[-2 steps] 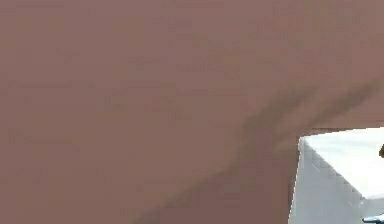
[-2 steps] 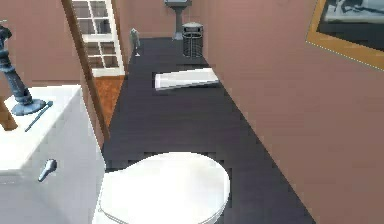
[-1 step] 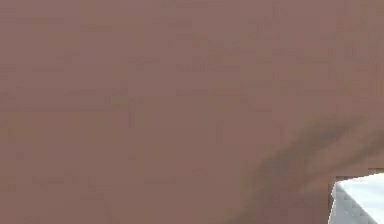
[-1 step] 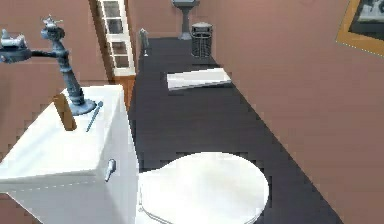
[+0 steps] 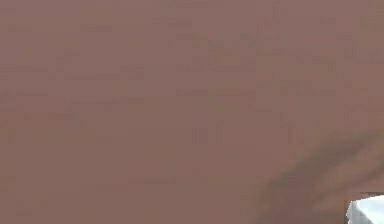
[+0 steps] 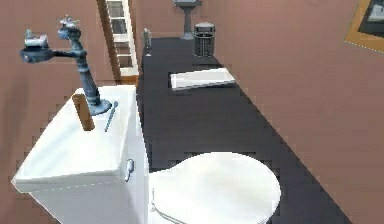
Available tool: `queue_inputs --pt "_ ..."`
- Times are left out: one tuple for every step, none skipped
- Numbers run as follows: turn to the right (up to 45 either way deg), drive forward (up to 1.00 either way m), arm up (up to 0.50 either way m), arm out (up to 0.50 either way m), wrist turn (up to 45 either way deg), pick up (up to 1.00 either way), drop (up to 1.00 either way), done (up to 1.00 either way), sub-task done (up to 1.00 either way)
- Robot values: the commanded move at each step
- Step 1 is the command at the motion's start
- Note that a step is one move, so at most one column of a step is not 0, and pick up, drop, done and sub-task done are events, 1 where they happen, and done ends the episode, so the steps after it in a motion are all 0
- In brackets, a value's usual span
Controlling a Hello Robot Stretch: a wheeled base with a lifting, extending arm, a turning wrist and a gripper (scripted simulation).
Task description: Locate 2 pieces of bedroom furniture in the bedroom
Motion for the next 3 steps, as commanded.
queue_inputs --pt "45.0 0.0 0.0 0.0 0.0 0.0 0.0 0.0 0.0" --pt "45.0 0.0 0.0 0.0 0.0 0.0 0.0 0.0 0.0" --pt "45.0 0.0 0.0 0.0 0.0 0.0 0.0 0.0 0.0"
